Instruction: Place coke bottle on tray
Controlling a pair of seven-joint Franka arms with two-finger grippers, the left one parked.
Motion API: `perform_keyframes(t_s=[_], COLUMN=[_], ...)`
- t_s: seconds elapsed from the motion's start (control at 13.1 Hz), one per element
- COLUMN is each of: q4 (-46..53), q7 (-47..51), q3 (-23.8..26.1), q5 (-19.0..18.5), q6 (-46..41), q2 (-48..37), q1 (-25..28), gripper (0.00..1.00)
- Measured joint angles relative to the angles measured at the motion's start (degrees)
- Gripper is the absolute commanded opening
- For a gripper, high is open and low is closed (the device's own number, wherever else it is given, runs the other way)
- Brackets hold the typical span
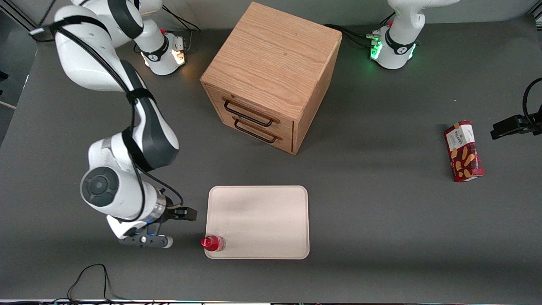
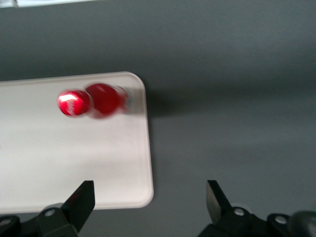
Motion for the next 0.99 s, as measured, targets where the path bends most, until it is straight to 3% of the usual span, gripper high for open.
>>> perform_keyframes(t_s=[0.38,0.53,0.76,0.99], q4=[-19.14,-27.48,-36.56,-39.63], q7=[-9.93,-15.51,-21.9,-22.24], q3=[-0.15,-3.21,-9.18,-15.66], q5=[2.97,5.65,7.43,7.44], q6=[-0.04,-0.04,-0.21,-4.81], q2=[-15.89,-23.52,-32.36,-37.6], q1=[-5.57,-7.05,-5.72,0.08], gripper=[1.0,1.0,1.0,1.0])
